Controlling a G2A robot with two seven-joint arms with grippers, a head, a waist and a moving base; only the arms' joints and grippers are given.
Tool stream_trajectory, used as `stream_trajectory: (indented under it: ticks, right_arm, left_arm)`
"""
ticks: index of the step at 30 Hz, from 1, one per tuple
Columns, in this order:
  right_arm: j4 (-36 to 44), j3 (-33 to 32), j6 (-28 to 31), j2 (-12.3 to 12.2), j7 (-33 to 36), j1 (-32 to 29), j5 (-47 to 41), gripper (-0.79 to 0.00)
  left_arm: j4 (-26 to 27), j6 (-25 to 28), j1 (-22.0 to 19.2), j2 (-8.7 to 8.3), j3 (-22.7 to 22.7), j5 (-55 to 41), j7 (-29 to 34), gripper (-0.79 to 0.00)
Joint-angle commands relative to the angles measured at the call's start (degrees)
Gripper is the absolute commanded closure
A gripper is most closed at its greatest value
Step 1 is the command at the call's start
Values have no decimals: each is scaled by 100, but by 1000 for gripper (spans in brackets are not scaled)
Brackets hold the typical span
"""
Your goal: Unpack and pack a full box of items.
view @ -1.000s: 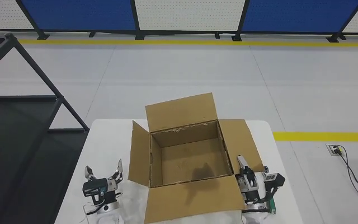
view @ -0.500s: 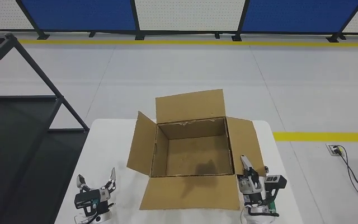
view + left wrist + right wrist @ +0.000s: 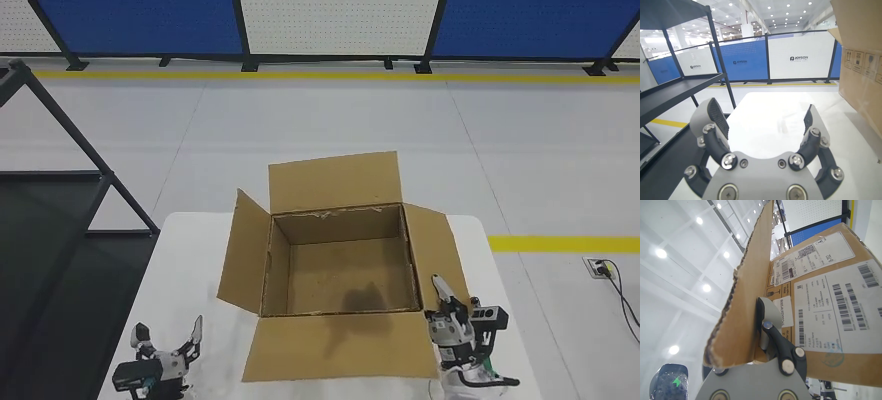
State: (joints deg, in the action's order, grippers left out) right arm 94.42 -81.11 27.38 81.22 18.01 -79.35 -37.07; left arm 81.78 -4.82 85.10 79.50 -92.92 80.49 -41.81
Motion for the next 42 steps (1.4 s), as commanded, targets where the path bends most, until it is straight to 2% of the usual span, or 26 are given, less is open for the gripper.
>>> stream_trajectory:
  ticks: [1,3,10,15,18,22,35,42]
  right_arm:
    - [25,-14,-31,-4,114,-7,-109,0]
    - [55,-10,-70,-6,215,-9,-215,0]
    - [194,-3,-36,-5,451,-58,-477,0]
    - [253,-21,-91,-4,538,-94,-731,0]
    - [277,-41,-140,-1,539,-107,-884,0]
    - [339,-54,-243,3,480,-140,-1037,0]
    - [405,-63,-388,-6,488,-156,-973,0]
    - [736,-56,-411,19,520,-251,-1580,0]
  left_arm:
    - [87,262,91,-16,-43,-81,-5,-785]
    - [146,480,154,-29,-83,-175,-7,-785]
    - [353,1745,408,-68,-212,-991,-130,-785]
    - [388,2178,430,-72,-315,-1666,-111,-785]
    - [370,2127,350,-82,-350,-1600,-139,-785]
    - [330,2341,295,-77,-252,-1713,-100,-785]
    - [330,2341,295,-77,-252,-1713,-100,-785]
    - [247,2147,49,-63,-159,-1916,293,-785]
